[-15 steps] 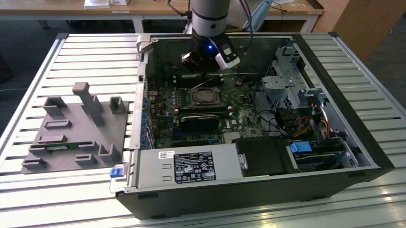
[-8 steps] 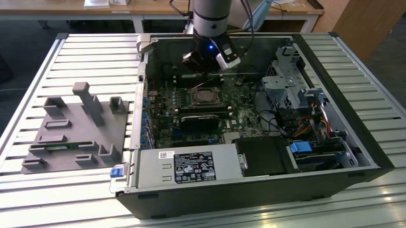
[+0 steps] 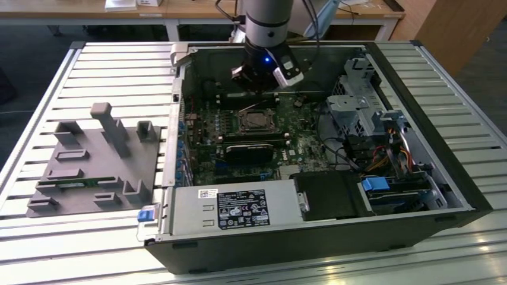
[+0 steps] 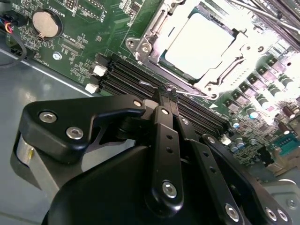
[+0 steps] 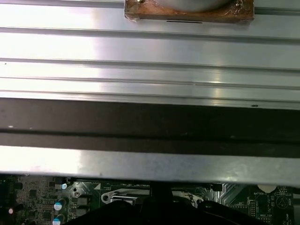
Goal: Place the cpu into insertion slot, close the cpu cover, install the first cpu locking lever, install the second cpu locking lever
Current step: 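Install the first cpu locking lever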
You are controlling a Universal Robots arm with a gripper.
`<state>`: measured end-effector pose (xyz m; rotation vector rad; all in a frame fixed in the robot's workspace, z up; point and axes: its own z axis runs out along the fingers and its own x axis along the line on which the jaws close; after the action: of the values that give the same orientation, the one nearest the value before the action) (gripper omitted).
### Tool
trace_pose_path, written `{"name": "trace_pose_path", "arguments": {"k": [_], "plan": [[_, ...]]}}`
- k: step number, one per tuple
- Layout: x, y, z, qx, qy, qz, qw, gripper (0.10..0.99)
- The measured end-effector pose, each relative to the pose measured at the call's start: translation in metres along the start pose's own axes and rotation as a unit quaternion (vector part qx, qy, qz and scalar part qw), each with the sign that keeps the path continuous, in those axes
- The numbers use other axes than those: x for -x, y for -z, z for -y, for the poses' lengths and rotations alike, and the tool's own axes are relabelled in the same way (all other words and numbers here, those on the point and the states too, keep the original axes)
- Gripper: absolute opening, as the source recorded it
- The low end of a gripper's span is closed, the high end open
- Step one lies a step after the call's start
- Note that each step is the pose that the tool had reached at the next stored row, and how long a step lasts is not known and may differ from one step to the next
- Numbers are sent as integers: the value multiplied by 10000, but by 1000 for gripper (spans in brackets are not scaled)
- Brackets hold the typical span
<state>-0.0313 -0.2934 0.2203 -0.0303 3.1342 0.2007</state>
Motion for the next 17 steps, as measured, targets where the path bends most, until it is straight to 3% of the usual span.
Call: {"name": "trace_pose_path", "arguments": {"k": [17], "plan": [[80,-140,13,0,-12,2,10000,106]]}}
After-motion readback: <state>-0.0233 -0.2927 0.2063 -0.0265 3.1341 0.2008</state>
